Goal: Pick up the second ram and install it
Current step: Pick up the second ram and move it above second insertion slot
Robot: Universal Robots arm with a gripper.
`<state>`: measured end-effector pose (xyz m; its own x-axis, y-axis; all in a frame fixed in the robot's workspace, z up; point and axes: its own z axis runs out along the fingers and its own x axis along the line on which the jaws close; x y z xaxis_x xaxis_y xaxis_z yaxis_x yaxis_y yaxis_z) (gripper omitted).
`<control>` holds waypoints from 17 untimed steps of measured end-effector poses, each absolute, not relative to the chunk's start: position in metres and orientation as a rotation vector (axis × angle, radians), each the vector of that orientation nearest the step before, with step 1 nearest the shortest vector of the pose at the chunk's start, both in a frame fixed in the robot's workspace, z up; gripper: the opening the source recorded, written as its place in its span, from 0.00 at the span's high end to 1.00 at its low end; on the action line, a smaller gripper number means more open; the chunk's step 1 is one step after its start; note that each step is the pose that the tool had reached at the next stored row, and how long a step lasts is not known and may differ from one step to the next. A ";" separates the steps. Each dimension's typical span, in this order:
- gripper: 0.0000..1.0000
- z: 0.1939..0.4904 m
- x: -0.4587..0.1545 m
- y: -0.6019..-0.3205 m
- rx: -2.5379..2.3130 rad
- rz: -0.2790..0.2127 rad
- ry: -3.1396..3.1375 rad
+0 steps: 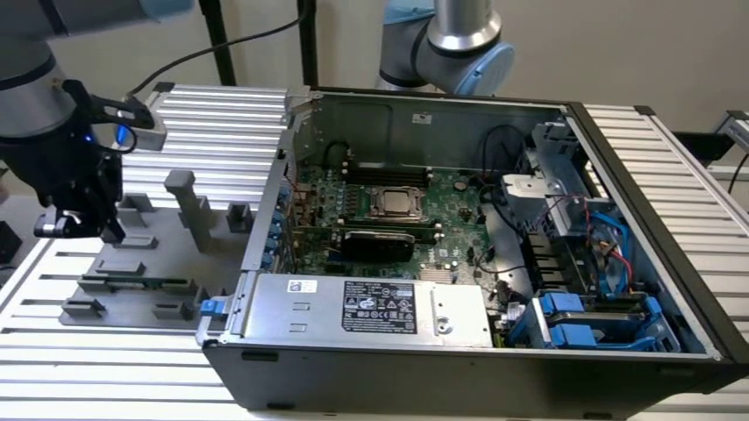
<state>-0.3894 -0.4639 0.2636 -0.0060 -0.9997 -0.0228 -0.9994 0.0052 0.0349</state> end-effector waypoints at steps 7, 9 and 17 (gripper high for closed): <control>0.89 0.253 -0.385 -0.467 2.206 -0.056 -2.219; 0.89 0.251 -0.384 -0.468 2.204 -0.049 -2.216; 0.88 0.242 -0.381 -0.476 2.198 -0.036 -2.211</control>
<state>-0.3810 -0.4755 0.2418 -0.0060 -1.0000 0.0008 -0.9994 0.0060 0.0334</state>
